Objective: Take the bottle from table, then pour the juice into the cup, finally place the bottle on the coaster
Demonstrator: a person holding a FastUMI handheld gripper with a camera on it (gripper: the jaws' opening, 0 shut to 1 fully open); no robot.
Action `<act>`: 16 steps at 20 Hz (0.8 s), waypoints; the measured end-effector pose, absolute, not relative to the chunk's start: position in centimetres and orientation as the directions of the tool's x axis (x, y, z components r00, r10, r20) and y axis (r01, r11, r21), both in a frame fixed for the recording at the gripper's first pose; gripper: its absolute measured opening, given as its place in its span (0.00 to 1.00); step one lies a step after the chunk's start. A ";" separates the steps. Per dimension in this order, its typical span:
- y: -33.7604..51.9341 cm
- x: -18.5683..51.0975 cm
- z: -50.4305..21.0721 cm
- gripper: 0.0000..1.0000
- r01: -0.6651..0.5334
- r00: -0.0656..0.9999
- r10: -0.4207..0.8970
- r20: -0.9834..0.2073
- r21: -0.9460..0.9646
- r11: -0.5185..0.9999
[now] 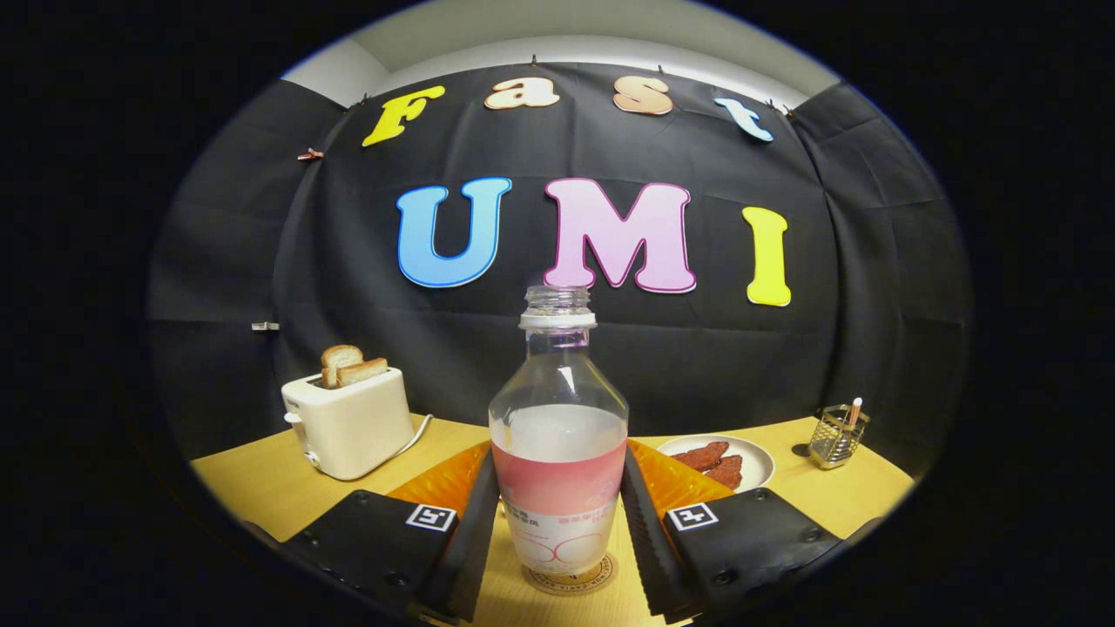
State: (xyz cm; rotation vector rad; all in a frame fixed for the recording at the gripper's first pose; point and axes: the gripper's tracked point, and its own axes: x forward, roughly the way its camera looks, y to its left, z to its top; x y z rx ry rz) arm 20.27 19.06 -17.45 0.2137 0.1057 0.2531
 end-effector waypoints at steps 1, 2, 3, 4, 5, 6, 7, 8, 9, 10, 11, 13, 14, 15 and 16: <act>19.2 20.6 -18.4 0.73 -0.231 0.963 0.255 -0.086 0.222 0.947; 19.3 20.8 -19.2 0.73 -0.224 0.964 0.249 -0.094 0.218 0.950; 19.3 21.1 -20.0 0.73 -0.214 0.965 0.240 -0.104 0.212 0.954; 19.3 21.4 -20.9 0.74 -0.210 0.965 0.238 -0.114 0.211 0.955; 19.4 21.5 -21.7 0.74 -0.206 0.964 0.235 -0.123 0.212 0.955; 19.3 21.6 -22.3 0.74 -0.199 0.964 0.230 -0.133 0.211 0.957; 19.2 21.7 -22.8 0.74 -0.195 0.964 0.228 -0.138 0.215 0.957; 19.2 21.8 -23.2 0.74 -0.189 0.964 0.223 -0.143 0.218 0.958; 19.2 21.9 -23.8 0.74 -0.182 0.964 0.218 -0.150 0.222 0.958; 19.4 21.9 -24.1 0.74 -0.180 0.964 0.218 -0.154 0.229 0.957; 19.6 22.0 -24.4 0.74 -0.177 0.963 0.217 -0.160 0.231 0.957; 19.6 21.8 -25.2 0.74 -0.168 0.962 0.207 -0.175 0.215 0.962; 19.6 21.8 -25.1 0.74 -0.166 0.964 0.204 -0.173 0.212 0.963; 19.7 21.7 -25.2 0.74 -0.167 0.964 0.205 -0.170 0.213 0.963; 19.8 21.7 -25.3 0.74 -0.172 0.963 0.211 -0.168 0.218 0.961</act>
